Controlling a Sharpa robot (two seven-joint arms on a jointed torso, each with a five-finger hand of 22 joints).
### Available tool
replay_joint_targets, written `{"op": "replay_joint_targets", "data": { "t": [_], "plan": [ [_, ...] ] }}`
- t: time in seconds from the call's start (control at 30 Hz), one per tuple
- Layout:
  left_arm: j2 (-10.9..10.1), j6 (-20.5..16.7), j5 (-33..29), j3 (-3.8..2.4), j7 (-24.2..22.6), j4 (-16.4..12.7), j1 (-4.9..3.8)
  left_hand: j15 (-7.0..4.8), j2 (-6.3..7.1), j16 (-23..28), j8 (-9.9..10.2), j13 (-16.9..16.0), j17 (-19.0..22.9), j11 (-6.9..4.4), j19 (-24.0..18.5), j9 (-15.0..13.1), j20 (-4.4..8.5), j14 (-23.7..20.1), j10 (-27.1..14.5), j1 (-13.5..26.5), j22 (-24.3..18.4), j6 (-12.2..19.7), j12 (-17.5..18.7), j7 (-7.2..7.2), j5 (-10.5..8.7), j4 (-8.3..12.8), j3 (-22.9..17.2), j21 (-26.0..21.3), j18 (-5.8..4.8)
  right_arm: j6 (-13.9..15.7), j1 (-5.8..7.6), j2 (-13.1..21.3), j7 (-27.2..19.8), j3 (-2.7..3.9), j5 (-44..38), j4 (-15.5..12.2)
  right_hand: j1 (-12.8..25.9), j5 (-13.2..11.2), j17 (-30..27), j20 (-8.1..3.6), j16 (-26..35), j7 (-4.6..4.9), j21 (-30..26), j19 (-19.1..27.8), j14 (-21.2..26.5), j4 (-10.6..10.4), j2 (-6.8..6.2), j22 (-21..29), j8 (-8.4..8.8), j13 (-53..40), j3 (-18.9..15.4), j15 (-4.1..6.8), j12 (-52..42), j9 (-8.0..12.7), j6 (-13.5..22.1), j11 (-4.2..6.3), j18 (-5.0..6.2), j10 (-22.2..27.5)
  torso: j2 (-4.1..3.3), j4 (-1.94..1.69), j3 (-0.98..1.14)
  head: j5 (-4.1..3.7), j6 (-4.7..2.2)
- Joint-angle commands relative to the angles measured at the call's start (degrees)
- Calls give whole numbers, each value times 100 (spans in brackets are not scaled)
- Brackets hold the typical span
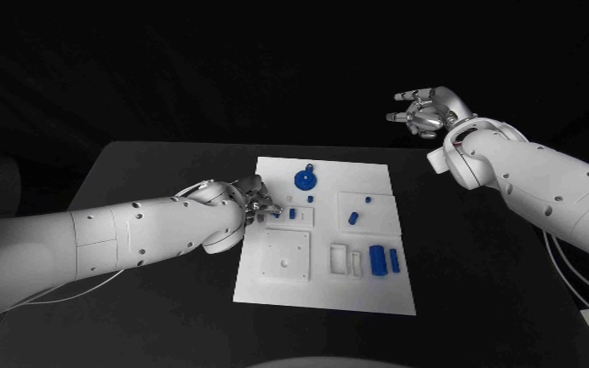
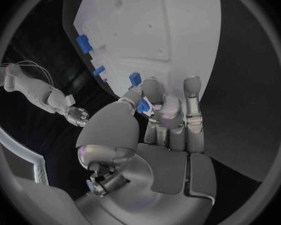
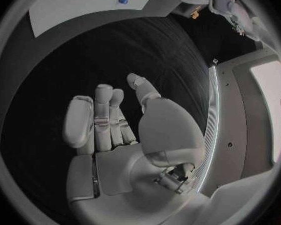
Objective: Assemble the parts on the task board
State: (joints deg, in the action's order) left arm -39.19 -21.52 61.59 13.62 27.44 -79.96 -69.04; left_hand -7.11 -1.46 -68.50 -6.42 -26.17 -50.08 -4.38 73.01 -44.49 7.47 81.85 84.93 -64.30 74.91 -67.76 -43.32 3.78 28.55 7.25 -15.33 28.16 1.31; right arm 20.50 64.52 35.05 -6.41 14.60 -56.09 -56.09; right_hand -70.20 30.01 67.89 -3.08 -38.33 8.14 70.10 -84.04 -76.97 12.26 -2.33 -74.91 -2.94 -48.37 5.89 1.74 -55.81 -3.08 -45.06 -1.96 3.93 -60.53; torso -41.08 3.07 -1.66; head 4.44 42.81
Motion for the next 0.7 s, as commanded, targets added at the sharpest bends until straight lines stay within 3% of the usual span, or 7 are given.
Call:
{"op": "replay_joint_targets", "data": {
  "t": [0.03, 0.7],
  "plan": [
    [20, 372, 171, 23, 84, -2, 44, 19, -55, 24, -18, 3, 13, -101, -2, -1094, -41, 1, 169, -29, 109, -710, -5, -620, -26, 42, -67, 13, 70, -80, -7, -4, -22, 2, -33, 3, 60, 20, -8, 0, 18, 1, -11, -263, 31, 4, -2, -959, -18, -1, 24, 17, 1, -9, -33, 17, 31, 21, -3, -1, -4, 5, 12],
    [10, 655, 324, 22, 203, 9, 66, 28, -34, 89, 67, -32, 113, -88, -9, -946, -50, -29, 170, -147, 108, -733, 69, -604, -142, -34, -16, -28, 73, -90, -10, -4, -23, 2, -46, 3, 56, 22, -7, -1, 17, 1, -4, -264, 30, 13, -2, -961, -19, -3, 38, 18, 0, -10, -46, 18, 30, 19, 0, -3, -1, 17, 32]
  ]
}}
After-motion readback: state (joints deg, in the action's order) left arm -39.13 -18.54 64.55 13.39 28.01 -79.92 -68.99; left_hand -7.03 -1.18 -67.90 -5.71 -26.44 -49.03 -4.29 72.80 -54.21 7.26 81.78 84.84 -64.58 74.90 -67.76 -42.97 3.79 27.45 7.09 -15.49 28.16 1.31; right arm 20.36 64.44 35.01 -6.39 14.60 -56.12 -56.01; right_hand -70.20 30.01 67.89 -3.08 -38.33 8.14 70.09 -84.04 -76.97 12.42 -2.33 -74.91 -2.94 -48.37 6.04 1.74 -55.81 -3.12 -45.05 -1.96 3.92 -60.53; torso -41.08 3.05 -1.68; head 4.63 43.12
